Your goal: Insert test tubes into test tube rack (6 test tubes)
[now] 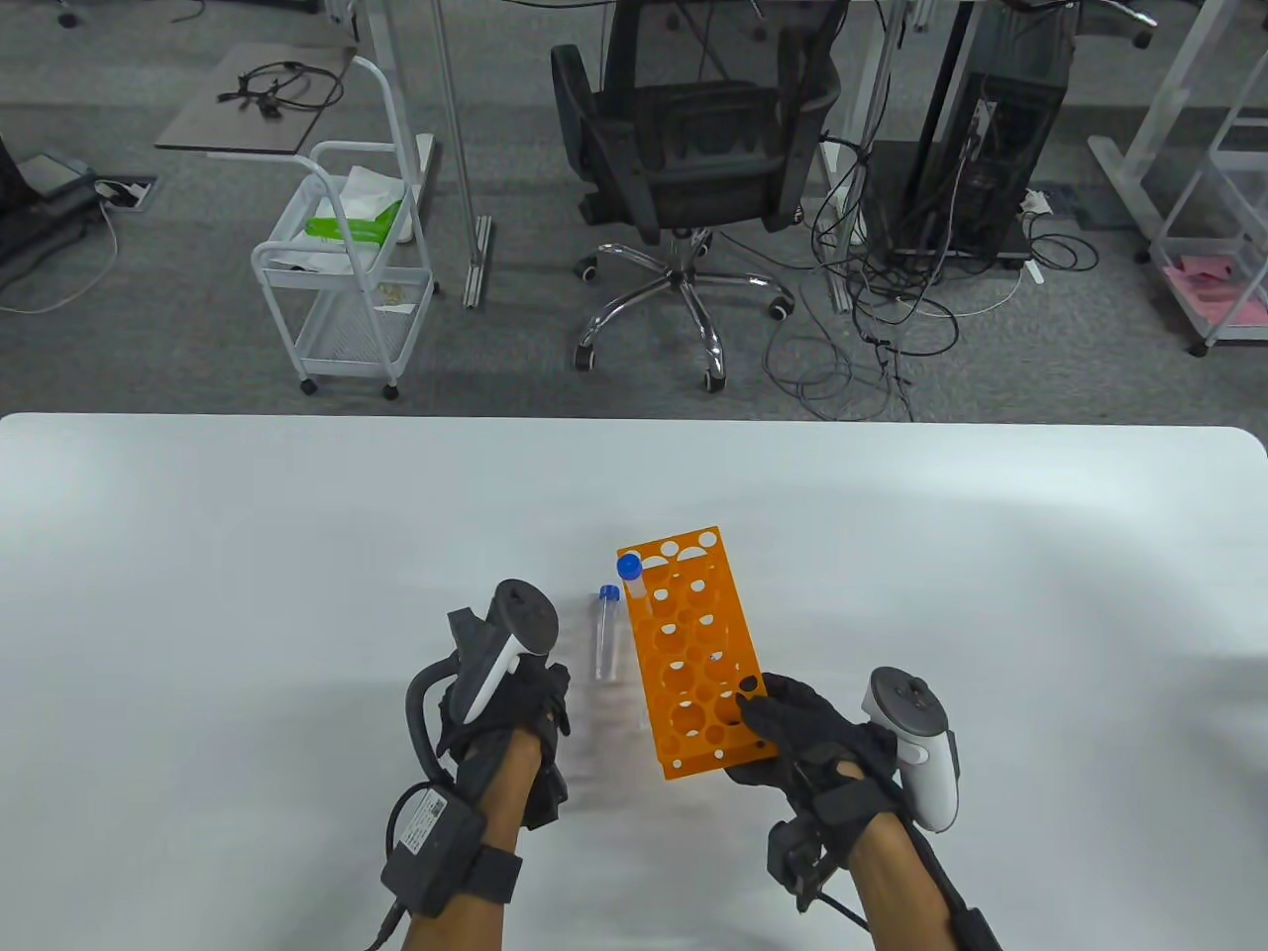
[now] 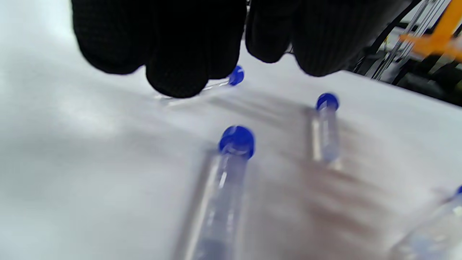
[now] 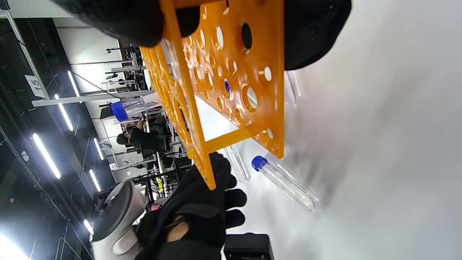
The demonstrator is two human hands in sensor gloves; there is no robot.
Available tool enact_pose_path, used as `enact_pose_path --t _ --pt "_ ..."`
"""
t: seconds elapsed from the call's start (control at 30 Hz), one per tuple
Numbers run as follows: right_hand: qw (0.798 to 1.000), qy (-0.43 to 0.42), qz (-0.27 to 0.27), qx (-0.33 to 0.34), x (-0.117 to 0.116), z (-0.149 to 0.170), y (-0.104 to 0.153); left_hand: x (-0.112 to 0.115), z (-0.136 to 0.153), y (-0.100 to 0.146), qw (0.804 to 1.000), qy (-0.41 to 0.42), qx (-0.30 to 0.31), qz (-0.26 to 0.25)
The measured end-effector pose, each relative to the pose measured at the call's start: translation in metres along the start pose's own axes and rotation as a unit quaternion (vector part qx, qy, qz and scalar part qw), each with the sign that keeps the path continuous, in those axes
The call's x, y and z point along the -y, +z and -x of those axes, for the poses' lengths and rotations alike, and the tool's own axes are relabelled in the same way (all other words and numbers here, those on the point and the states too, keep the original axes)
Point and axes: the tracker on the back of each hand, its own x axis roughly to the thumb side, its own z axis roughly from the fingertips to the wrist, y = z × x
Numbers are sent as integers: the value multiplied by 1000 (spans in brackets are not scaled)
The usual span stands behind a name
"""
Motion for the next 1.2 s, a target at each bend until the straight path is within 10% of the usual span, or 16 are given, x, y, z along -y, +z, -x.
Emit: enact_pose_path --t 1.2 --pt "999 -30 -9 3 3 0 1 39 -14 -15 994 -97 -27 -43"
